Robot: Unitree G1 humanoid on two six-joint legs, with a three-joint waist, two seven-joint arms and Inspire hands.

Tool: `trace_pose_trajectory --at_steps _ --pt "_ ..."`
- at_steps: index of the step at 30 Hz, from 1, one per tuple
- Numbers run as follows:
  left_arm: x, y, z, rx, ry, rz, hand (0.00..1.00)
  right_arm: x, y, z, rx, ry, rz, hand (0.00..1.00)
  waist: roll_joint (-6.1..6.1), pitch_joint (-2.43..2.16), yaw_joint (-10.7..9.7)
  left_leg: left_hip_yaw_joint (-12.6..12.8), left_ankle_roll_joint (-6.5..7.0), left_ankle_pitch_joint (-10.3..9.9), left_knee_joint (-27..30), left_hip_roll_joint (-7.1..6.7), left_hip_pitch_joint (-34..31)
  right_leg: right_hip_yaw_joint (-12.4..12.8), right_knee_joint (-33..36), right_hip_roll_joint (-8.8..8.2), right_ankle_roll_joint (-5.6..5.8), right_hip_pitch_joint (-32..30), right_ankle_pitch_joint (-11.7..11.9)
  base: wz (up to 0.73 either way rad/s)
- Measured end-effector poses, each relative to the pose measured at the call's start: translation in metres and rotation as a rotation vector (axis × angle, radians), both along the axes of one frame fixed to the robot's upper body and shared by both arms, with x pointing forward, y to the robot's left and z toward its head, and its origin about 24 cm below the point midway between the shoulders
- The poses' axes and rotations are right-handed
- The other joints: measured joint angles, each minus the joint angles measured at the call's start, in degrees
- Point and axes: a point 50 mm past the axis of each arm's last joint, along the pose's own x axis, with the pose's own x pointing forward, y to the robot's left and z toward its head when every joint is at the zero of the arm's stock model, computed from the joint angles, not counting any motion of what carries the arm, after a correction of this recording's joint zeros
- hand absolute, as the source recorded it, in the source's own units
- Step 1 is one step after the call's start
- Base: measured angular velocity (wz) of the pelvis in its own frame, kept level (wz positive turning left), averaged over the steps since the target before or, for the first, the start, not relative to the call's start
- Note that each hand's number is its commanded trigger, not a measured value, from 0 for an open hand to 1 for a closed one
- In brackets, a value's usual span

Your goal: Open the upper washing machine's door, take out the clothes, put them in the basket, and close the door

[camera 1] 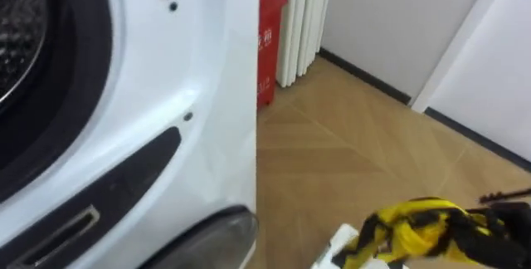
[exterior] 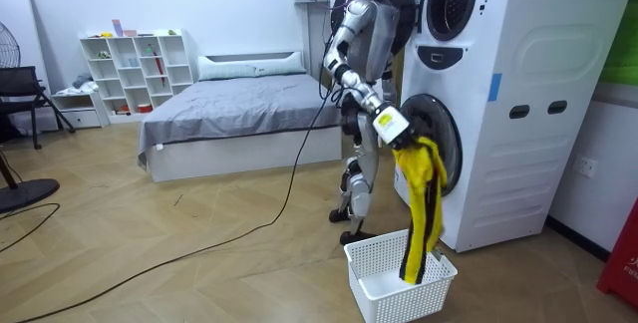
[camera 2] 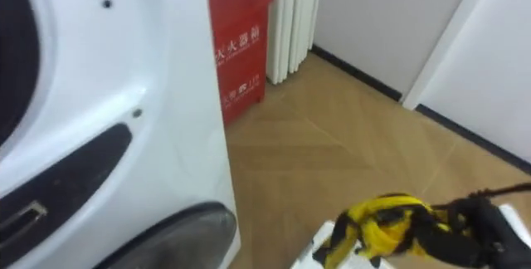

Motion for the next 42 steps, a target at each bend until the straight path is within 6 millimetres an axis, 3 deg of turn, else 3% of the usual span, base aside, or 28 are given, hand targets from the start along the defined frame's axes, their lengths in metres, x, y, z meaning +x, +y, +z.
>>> trace_pose_trajectory --at_steps 4,10,21,27,36,38,39,42 --pt "0.005 -0.002 0.0 -0.006 -0.007 -0.015 0.0 0.008 -0.007 -0.013 0.008 0.02 -0.056 1.0 1.34 -0.07 -1.1 0.0 0.06 0.0 1.0 0.0 -2.0 0.1 0.7 -0.06 0.15 -2.0 -0.1 -0.01" --pt "0.02 -0.015 0.0 -0.055 -0.06 -0.007 0.0 0.015 -0.004 -0.031 0.016 0.05 -0.119 1.0 5.01 -0.13 -1.2 0.1 0.58 0.4 1.8 -0.36 -6.6 1.0 3.1 0.05 0.38 -7.6 0.1 -0.09" --pt "0.048 -0.018 0.007 -0.053 -0.137 -0.013 0.0 0.026 0.007 -0.041 -0.021 0.054 -0.117 1.0 4.87 0.13 -0.8 -0.3 1.09 1.7 3.1 -0.85 -10.5 0.4 5.8 -0.47 0.37 -12.2 -0.2 0.05" --pt "0.052 -0.021 0.008 -0.069 -0.157 0.005 0.0 0.018 0.003 -0.05 -0.043 0.087 -0.175 1.0 4.94 0.11 0.2 -0.6 1.13 1.9 3.1 -0.84 -11.5 -0.5 5.9 -0.69 0.14 -13.1 0.0 0.05" --pt "0.057 -0.023 0.009 -0.078 -0.187 0.006 0.0 0.02 0.004 -0.047 -0.049 0.052 -0.173 1.0 4.92 0.12 0.7 -1.9 1.18 1.9 3.0 -0.91 -12.2 -2.1 5.7 -1.28 -0.11 -13.3 -0.2 0.09" --pt "0.057 -0.023 0.009 -0.078 -0.186 0.003 0.0 0.02 0.005 -0.047 -0.045 0.051 -0.171 0.07 4.91 0.12 0.6 -2.3 1.17 1.9 2.9 -0.87 -12.2 -2.5 5.7 -1.34 -0.13 -13.2 -0.2 0.06" --pt "0.057 -0.024 0.009 -0.078 -0.185 -0.003 0.0 0.02 0.005 -0.048 -0.041 0.055 -0.169 0.0 4.9 0.13 0.6 -2.6 1.16 1.9 2.9 -0.87 -12.2 -2.9 5.7 -1.45 -0.22 -13.0 -0.3 0.11" --pt "0.06 -0.025 0.01 -0.081 -0.193 -0.019 0.0 0.02 0.009 -0.05 -0.036 0.058 -0.154 0.0 4.87 0.15 0.5 -3.2 1.15 1.9 2.8 -0.95 -12.3 -3.6 5.6 -1.73 -0.29 -12.9 -0.5 0.12"
